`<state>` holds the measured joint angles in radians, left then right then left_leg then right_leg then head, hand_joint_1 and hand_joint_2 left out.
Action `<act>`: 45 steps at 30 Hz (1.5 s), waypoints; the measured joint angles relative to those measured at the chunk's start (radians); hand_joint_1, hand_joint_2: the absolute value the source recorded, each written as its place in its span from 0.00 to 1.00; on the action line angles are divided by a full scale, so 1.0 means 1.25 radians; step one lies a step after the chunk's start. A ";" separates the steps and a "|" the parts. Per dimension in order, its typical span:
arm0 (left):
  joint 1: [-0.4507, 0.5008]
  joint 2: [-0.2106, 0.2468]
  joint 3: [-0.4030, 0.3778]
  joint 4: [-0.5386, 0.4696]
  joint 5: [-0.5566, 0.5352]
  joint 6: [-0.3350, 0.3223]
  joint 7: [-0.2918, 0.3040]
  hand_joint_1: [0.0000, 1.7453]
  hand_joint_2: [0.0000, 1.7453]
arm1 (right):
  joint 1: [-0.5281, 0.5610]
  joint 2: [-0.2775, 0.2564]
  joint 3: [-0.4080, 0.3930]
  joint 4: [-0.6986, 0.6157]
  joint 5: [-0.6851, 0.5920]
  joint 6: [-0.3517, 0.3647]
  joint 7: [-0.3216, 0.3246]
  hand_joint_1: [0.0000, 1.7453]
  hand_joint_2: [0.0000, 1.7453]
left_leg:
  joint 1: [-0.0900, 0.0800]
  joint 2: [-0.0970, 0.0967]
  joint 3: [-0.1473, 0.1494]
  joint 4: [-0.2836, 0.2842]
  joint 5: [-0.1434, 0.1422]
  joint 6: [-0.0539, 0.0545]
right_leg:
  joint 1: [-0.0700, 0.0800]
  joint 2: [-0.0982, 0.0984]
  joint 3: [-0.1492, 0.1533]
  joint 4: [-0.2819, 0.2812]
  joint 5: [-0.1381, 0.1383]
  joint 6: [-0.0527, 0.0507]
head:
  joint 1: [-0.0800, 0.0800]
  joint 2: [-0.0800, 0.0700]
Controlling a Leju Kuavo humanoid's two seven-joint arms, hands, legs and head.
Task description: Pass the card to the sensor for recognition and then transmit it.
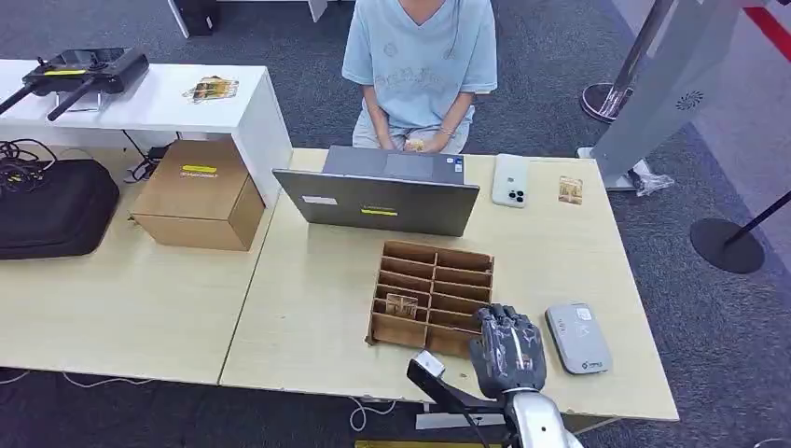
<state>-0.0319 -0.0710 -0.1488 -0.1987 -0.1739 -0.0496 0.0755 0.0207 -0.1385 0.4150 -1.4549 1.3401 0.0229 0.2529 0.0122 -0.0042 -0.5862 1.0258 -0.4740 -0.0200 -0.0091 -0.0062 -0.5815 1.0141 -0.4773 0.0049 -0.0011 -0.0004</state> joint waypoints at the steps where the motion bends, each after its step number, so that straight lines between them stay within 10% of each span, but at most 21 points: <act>1: 0.000 0.000 0.000 0.000 0.000 -0.002 0.000 0.00 0.00 | 0.000 0.000 0.000 0.000 0.000 0.000 0.000 0.72 1.00 | 0.000 0.000 0.000 0.000 0.000 0.000 | 0.000 0.000 0.000 0.000 0.000 0.000 | 0.000 0.000; 6: 0.000 0.000 0.000 0.000 -0.003 -0.006 0.000 0.00 0.00 | 0.000 -0.002 0.000 0.000 -0.002 0.000 0.000 1.00 1.00 | 0.000 0.000 0.000 0.000 0.000 0.000 | 0.000 0.000 0.000 0.000 0.000 0.000 | 0.000 0.000; 24: -0.006 0.000 0.000 0.000 -0.007 -0.011 0.002 0.00 0.00 | 0.000 -0.015 -0.001 0.000 -0.021 -0.012 -0.002 1.00 1.00 | 0.000 0.000 0.000 0.000 0.000 0.000 | 0.000 0.000 0.000 0.000 0.000 0.000 | 0.000 0.000; 45: -0.004 0.000 0.000 0.000 -0.002 -0.011 0.002 0.00 0.00 | 0.028 -0.013 -0.084 -0.103 -0.305 -0.050 -0.109 1.00 1.00 | 0.000 0.000 0.000 0.000 0.000 0.000 | 0.000 0.000 0.000 0.000 0.000 0.000 | 0.000 0.000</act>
<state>-0.0372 -0.0706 -0.1488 -0.1987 -0.1762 -0.0637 0.0786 0.0560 -0.1553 0.3105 -1.5834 0.9587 -0.0397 0.1168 0.0121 -0.0042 -0.5861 1.0258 -0.4740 -0.0200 -0.0091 -0.0063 -0.5816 1.0141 -0.4773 0.0049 -0.0011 -0.0004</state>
